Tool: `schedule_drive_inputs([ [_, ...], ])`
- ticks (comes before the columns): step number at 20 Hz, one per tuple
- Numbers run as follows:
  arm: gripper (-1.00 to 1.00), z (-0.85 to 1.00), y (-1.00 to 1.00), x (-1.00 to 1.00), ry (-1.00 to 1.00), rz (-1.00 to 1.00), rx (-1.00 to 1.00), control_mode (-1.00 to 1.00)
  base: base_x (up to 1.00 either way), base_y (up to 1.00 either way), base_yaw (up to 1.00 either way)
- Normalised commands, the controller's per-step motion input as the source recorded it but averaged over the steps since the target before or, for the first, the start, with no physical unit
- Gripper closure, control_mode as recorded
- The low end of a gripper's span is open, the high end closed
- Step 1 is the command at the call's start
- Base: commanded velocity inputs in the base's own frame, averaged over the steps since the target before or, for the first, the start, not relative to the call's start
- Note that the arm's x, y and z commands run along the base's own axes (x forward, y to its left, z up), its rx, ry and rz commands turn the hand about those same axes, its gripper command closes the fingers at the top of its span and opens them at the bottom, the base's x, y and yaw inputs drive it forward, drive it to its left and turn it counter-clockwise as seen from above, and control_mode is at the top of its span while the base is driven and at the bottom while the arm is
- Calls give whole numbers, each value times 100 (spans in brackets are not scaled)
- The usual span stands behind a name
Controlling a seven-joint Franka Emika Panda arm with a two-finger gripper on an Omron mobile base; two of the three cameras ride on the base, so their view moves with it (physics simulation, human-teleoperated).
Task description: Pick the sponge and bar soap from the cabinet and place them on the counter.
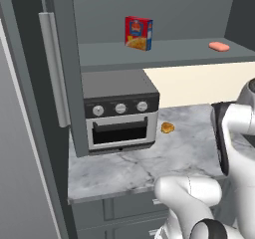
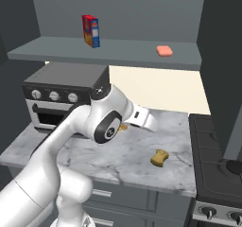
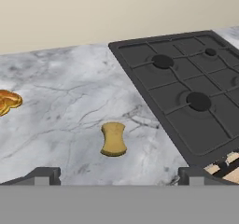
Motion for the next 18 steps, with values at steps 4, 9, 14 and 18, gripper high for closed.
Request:
schedule_drive_inputs([
  [4,-100,30,16,-7,6,10,0,-100,0,0,0],
  [9,-100,6,20,-21,9,12,0,-100,0,0,0],
  [14,-100,0,15,-35,4,12,0,-100,0,0,0],
  [18,-100,5,11,-33,0,12,0,-100,0,0,0],
])
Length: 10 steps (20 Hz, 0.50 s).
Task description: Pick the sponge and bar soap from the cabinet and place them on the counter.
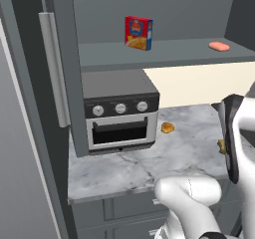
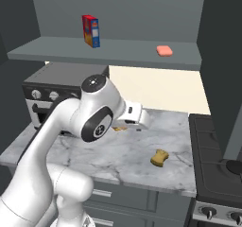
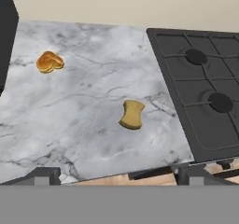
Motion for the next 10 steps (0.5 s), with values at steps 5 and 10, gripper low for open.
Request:
schedule_drive_inputs([
  [5,-100,18,11,-17,0,11,0,-100,0,0,0],
  [10,-100,39,6,-3,0,4,0,-100,0,0,0],
])
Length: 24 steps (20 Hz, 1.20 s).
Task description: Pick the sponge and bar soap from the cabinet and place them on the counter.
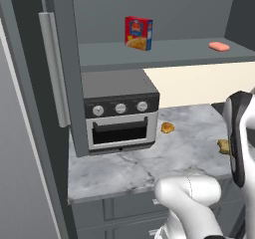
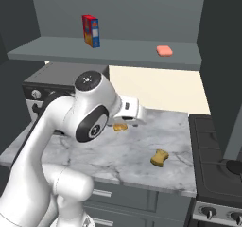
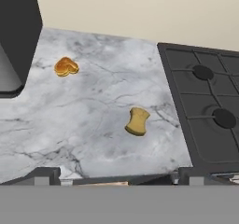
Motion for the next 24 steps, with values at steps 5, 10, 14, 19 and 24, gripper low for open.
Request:
schedule_drive_inputs([
  [5,-100,48,0,0,0,0,0,-100,0,0,0],
  [10,-100,41,1,0,0,1,0,-100,0,0,0],
  [14,-100,32,3,0,-1,3,0,-100,0,0,0],
  [19,-100,29,3,4,-2,4,0,-100,0,0,0],
  [24,-100,26,2,12,-3,5,0,-100,0,0,0],
])
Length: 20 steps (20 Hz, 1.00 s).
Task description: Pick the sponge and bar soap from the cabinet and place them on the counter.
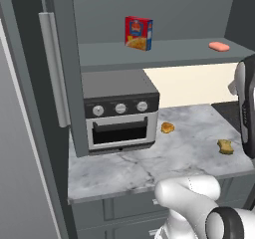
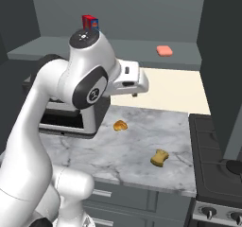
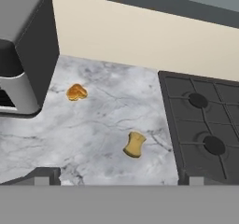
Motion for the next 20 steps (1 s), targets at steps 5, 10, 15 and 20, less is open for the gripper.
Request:
schedule_drive_inputs([
  [5,-100,25,0,8,-4,4,0,-100,0,0,0],
  [10,-100,24,0,12,-6,3,0,-100,0,0,0],
  [15,-100,18,0,13,-10,2,0,-100,0,0,0],
  [20,-100,7,0,16,-14,0,0,-100,0,0,0],
])
